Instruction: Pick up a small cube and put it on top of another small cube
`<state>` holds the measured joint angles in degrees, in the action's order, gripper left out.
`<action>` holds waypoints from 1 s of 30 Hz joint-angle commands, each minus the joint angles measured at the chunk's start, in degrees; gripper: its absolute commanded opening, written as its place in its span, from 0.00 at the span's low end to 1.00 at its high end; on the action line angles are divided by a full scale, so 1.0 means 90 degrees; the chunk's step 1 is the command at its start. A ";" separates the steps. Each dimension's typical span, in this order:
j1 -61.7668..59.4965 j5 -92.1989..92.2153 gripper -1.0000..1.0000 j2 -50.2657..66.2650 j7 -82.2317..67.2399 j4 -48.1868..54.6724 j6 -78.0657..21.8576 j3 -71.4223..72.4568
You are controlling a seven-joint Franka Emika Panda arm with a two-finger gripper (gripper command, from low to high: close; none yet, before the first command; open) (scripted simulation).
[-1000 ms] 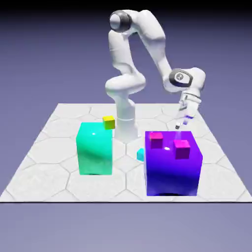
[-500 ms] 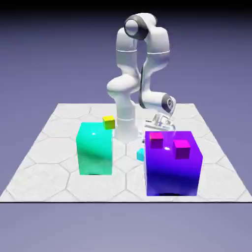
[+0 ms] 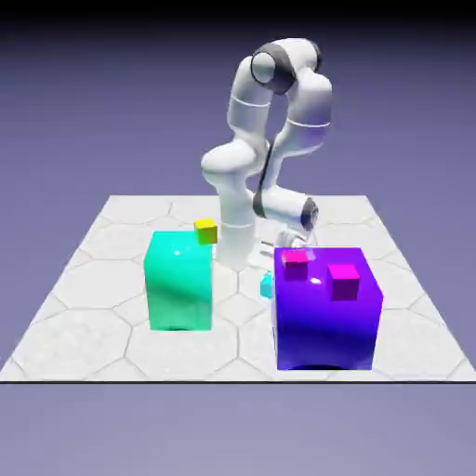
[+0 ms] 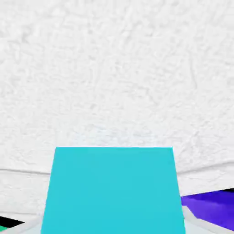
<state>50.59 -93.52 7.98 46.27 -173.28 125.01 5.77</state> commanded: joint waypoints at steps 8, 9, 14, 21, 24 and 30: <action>-0.0237 0.1809 0.00 -0.0493 0.0083 0.0541 -0.0164 0.0448; -0.0197 0.2086 0.00 -0.0551 0.0145 0.0704 -0.0277 0.0547; 0.0005 0.3470 0.00 -0.0842 0.0454 0.1518 -0.0844 0.1039; -0.0041 0.5262 0.00 -0.1241 -0.0045 0.2922 -0.1728 0.1292; -0.0207 0.5709 0.00 -0.1367 -0.0683 0.3463 -0.2039 0.1146; -0.0664 0.5599 0.00 -0.1457 -0.2344 0.3986 -0.2297 0.0468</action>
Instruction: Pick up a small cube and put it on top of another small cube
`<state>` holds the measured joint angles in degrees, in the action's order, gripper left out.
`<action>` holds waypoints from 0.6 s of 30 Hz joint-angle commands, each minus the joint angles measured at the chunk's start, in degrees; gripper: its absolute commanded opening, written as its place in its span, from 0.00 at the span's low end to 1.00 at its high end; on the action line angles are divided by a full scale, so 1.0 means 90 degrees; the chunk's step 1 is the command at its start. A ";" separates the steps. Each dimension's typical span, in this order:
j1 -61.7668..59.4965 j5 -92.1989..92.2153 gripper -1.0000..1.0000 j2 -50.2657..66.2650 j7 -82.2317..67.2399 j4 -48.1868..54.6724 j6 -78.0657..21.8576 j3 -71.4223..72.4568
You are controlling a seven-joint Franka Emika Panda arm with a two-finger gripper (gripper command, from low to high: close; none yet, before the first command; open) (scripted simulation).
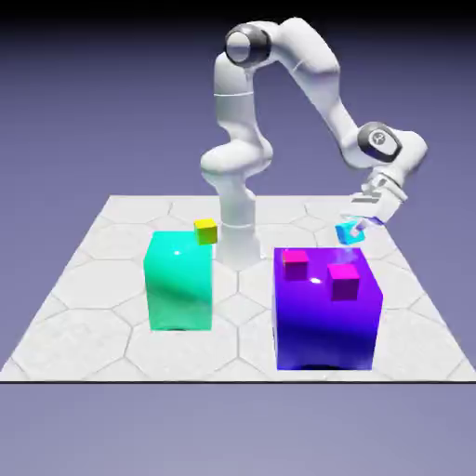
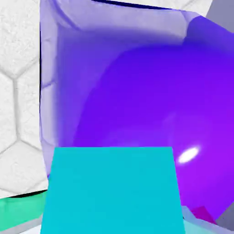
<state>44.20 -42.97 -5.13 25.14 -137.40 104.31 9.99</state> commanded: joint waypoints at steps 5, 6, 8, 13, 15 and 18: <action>-0.0334 -0.0108 0.00 -0.0075 -0.1380 0.0436 -0.0212 -0.0566; -0.0410 -0.0126 0.00 -0.0090 -0.1657 0.0523 -0.0255 -0.0679; -0.0562 -0.0163 0.00 -0.0120 -0.2211 0.0697 -0.0341 -0.0905; -0.0275 -0.1008 0.00 -0.0456 -0.3547 0.0307 -0.0388 -0.1285; -0.0180 -0.1182 0.00 -0.0521 -0.3710 0.0185 -0.0379 -0.1316; -0.0871 -0.1214 0.00 -0.0487 -0.3686 0.0109 -0.0181 -0.0749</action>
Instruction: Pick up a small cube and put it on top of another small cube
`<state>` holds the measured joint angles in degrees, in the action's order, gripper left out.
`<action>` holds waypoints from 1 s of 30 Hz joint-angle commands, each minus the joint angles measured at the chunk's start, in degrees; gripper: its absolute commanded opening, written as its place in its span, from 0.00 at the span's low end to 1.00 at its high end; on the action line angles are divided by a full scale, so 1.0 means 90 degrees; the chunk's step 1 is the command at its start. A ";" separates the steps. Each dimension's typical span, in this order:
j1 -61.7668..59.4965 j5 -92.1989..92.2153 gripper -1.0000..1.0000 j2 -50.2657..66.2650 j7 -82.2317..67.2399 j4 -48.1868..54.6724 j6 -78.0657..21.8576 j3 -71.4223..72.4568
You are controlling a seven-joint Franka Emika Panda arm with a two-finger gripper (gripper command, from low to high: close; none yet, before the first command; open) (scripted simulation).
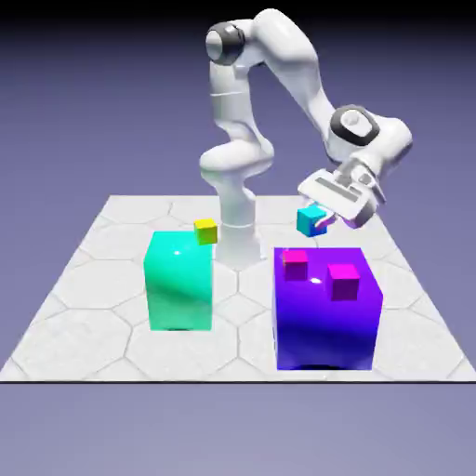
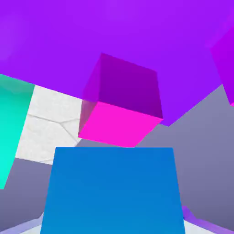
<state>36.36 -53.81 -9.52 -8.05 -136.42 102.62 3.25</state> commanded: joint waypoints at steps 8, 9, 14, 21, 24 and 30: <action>-0.1845 -0.0096 0.00 0.0090 0.0067 -0.0202 0.0533 0.1513; -0.2076 -0.0106 0.00 0.0101 0.0075 -0.0227 0.0599 0.1702; -0.3228 -0.0160 0.00 0.0158 0.0115 -0.0354 0.0929 0.2647; -0.3343 -0.0165 1.00 0.0163 0.0119 -0.0366 0.0962 0.2741; -0.2652 -0.0133 1.00 0.0130 0.0095 -0.0290 0.0764 0.2174; -0.1268 -0.0069 1.00 0.0062 0.0047 -0.0139 0.0368 0.1040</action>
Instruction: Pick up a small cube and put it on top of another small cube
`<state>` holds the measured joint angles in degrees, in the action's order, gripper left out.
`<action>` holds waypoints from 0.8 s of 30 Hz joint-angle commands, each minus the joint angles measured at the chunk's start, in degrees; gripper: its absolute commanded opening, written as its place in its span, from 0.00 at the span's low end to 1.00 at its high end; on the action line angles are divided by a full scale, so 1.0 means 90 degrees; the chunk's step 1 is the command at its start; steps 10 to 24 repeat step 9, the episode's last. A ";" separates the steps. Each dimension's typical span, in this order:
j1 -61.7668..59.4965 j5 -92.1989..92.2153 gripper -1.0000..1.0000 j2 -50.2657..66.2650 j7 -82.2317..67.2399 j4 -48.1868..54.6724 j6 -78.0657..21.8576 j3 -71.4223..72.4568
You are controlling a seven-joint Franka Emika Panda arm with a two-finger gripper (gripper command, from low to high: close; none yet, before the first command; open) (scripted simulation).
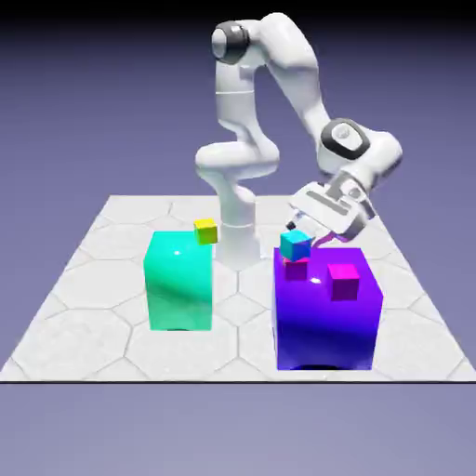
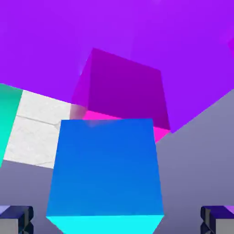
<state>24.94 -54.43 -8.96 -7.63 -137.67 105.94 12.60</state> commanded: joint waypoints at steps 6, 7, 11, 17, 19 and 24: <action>0.1384 0.0064 1.00 -0.0068 -0.0049 0.0152 -0.0396 -0.1134; 0.1615 0.0075 1.00 -0.0079 -0.0057 0.0177 -0.0461 -0.1324; 0.1960 0.0091 1.00 -0.0096 -0.0069 0.0215 -0.0560 -0.1606; 0.1960 0.0091 1.00 -0.0096 -0.0069 0.0215 -0.0560 -0.1606; 0.1960 0.0091 1.00 -0.0096 -0.0069 0.0215 -0.0560 -0.1606; 0.1960 0.0091 1.00 -0.0096 -0.0069 0.0215 -0.0560 -0.1606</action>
